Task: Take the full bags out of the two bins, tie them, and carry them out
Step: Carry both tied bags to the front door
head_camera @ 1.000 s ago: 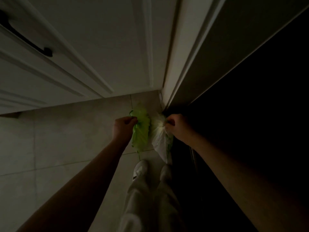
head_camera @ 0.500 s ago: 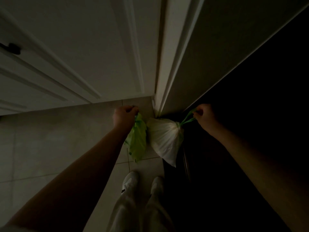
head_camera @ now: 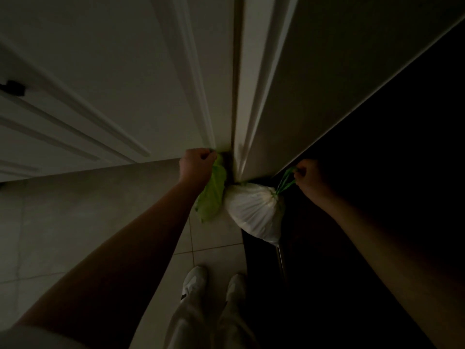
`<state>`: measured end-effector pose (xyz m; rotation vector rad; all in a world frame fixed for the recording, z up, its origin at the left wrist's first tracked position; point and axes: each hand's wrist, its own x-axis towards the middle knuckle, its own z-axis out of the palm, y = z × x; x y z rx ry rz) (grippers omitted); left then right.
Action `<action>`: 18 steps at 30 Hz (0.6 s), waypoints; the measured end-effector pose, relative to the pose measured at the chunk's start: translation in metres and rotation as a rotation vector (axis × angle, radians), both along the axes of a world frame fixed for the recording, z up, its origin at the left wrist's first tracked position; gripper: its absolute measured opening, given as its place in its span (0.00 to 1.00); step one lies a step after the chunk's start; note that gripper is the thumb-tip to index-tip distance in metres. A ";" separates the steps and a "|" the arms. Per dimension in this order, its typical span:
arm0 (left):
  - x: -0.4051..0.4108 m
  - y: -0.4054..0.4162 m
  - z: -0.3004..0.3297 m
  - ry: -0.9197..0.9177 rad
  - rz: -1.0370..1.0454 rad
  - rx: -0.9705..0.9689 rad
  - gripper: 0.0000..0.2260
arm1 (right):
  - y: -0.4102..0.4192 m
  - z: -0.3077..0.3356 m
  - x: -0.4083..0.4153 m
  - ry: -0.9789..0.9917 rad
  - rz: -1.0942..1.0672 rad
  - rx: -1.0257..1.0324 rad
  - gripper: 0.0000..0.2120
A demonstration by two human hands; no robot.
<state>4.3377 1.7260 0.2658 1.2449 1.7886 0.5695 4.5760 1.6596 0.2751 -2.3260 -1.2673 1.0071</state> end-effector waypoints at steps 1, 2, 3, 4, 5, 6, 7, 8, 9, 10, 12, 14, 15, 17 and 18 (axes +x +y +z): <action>0.001 -0.003 -0.004 0.033 -0.053 -0.014 0.09 | -0.001 -0.003 0.000 -0.003 0.008 -0.005 0.08; 0.002 -0.005 -0.007 0.065 -0.102 -0.023 0.09 | -0.001 -0.004 -0.001 -0.002 0.012 -0.015 0.08; 0.003 -0.007 -0.009 0.088 -0.140 -0.033 0.09 | -0.001 -0.007 -0.001 0.001 0.018 -0.018 0.09; 0.003 -0.009 -0.011 0.104 -0.170 -0.038 0.09 | -0.002 -0.009 -0.003 0.002 0.024 -0.026 0.09; 0.003 -0.011 -0.014 0.121 -0.202 -0.048 0.09 | -0.002 -0.012 -0.003 0.000 0.028 -0.027 0.09; 0.003 -0.012 -0.016 0.141 -0.240 -0.059 0.09 | -0.003 -0.013 -0.003 0.001 0.029 -0.033 0.09; 0.003 -0.014 -0.017 0.161 -0.270 -0.073 0.09 | -0.003 -0.015 -0.003 -0.001 0.031 -0.034 0.09; 0.002 -0.015 -0.018 0.175 -0.287 -0.084 0.10 | -0.004 -0.014 -0.003 -0.002 0.035 -0.040 0.09; 0.000 -0.015 -0.019 0.181 -0.291 -0.086 0.11 | -0.004 -0.015 -0.004 -0.004 0.037 -0.033 0.08; -0.001 -0.016 -0.018 0.187 -0.290 -0.087 0.12 | -0.005 -0.013 -0.004 -0.004 0.036 -0.039 0.08; -0.004 -0.019 -0.012 0.221 -0.296 -0.081 0.14 | -0.006 -0.011 -0.004 -0.008 0.036 -0.044 0.07; -0.007 -0.022 -0.004 0.243 -0.315 -0.074 0.16 | -0.008 -0.007 -0.005 -0.018 0.053 -0.057 0.08; -0.009 -0.022 -0.001 0.241 -0.317 -0.059 0.16 | -0.008 -0.004 -0.006 -0.026 0.060 -0.050 0.08; -0.015 -0.027 0.007 0.244 -0.352 -0.040 0.16 | -0.011 0.007 -0.013 -0.038 0.078 -0.035 0.08; -0.018 -0.029 0.009 0.247 -0.379 -0.045 0.15 | -0.013 0.013 -0.015 -0.038 0.068 -0.044 0.08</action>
